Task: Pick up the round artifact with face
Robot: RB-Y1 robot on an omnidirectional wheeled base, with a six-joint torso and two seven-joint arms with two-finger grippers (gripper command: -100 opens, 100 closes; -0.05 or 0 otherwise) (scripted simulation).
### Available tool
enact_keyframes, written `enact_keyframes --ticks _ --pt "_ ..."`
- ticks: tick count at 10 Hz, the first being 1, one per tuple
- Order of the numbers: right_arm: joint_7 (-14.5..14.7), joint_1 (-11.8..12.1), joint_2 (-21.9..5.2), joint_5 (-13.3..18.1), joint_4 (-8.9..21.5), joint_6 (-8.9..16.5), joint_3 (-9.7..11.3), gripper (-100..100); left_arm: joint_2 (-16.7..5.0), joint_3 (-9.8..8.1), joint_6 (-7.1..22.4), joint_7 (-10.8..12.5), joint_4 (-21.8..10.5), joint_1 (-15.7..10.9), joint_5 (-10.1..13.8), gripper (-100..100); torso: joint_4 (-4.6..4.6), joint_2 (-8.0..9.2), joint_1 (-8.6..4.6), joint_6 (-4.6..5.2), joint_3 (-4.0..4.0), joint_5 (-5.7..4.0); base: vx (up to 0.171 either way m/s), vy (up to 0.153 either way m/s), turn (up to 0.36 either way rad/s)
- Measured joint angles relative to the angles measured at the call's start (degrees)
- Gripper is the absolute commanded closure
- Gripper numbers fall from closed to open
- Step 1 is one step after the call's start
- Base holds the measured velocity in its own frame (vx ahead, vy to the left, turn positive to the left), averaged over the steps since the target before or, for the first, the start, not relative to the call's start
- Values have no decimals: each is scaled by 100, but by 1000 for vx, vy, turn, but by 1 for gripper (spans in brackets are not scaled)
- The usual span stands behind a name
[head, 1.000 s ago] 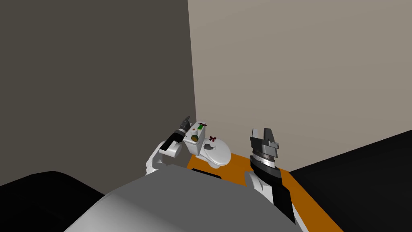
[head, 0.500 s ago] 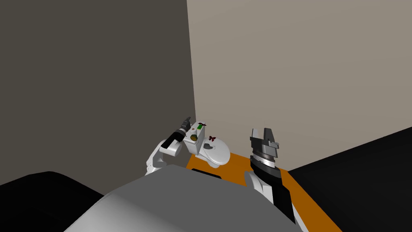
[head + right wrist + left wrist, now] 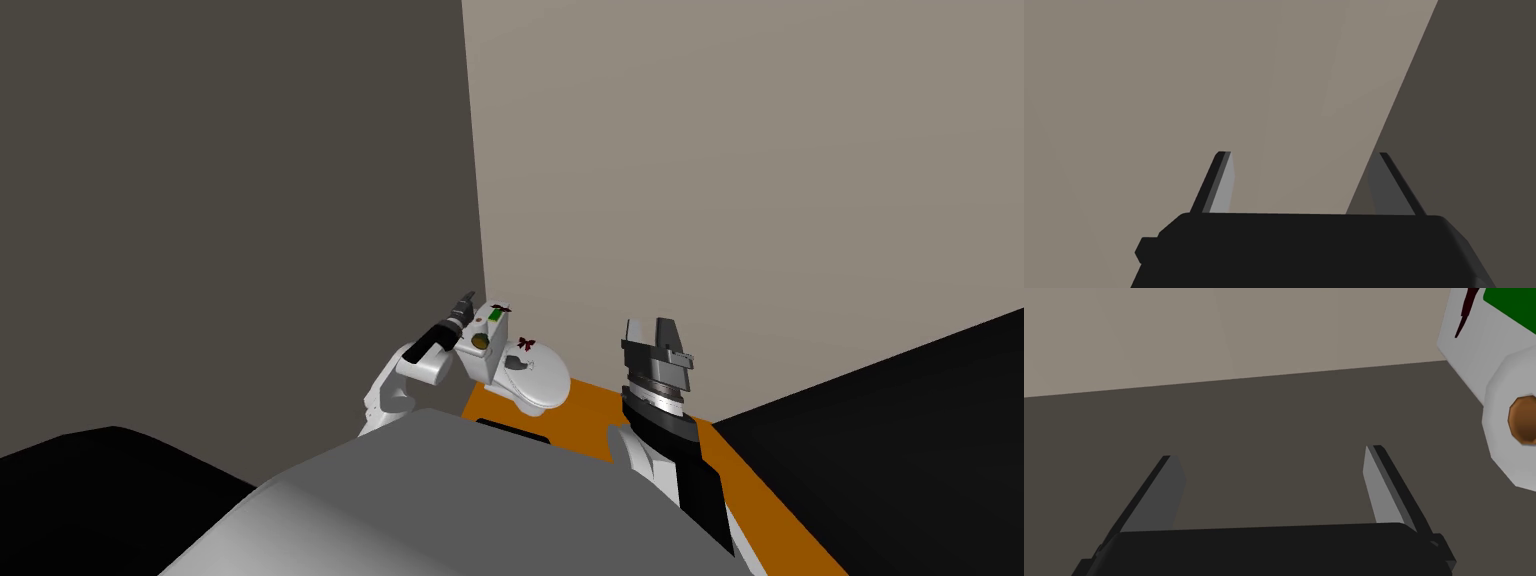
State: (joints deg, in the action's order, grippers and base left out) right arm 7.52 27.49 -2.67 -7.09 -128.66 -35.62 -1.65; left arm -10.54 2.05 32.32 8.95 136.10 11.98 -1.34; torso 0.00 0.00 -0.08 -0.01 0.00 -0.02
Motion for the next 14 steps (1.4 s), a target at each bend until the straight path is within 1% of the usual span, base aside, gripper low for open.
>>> enact_keyframes --ticks 12,14 --pt "0 0 0 0 0 0 0 0 -29 -4 1861 64 196 -294 -93 -100 -1 -3 5 0 -2 1 0 -14 -5" --pt "0 0 0 0 0 0 0 0 -37 -18 2132 76 208 -336 -86 -100 0 -3 6 0 -1 1 4 -9 -10"
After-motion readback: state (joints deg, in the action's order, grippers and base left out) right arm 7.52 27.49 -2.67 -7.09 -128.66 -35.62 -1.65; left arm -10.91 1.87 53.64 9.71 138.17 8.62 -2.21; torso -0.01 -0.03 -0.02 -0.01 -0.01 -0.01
